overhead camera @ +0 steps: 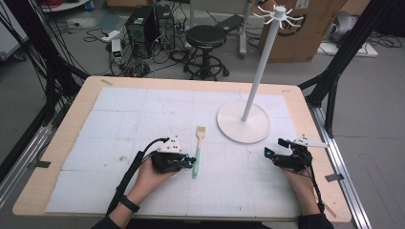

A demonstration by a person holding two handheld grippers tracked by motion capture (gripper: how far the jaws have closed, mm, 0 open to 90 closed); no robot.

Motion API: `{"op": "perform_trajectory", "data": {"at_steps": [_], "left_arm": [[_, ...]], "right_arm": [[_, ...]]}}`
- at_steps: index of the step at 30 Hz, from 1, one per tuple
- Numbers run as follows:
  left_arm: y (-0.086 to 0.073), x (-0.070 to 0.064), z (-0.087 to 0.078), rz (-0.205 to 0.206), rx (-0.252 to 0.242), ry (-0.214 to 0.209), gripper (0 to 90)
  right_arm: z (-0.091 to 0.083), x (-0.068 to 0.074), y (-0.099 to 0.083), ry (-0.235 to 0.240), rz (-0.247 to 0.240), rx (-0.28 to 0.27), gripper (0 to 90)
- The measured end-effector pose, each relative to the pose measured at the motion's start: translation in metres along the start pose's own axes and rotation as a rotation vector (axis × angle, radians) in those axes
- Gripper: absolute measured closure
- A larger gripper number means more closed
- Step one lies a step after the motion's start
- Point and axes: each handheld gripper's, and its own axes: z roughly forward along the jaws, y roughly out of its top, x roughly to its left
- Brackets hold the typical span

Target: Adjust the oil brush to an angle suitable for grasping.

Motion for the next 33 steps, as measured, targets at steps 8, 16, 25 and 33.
{"op": "perform_trajectory", "data": {"at_steps": [8, 16, 25, 33], "left_arm": [[-0.005, 0.002, 0.008, 0.001, 0.05, -0.014, 89.7], [0.001, -0.011, 0.021, 0.01, -0.01, -0.063, 89.7], [0.001, -0.018, 0.032, 0.036, 0.084, -0.023, 89.8], [-0.003, -0.016, 0.022, 0.04, 0.111, 0.027, 89.8]], "right_arm": [[0.0, 0.0, 0.0, -0.001, -0.003, -0.003, 17.2], [0.0, 0.0, 0.0, -0.001, -0.001, -0.002, 17.2], [0.0, -0.001, 0.0, 0.002, -0.001, -0.002, 17.2], [0.0, -0.001, 0.0, 0.002, -0.002, -0.003, 17.2]]}}
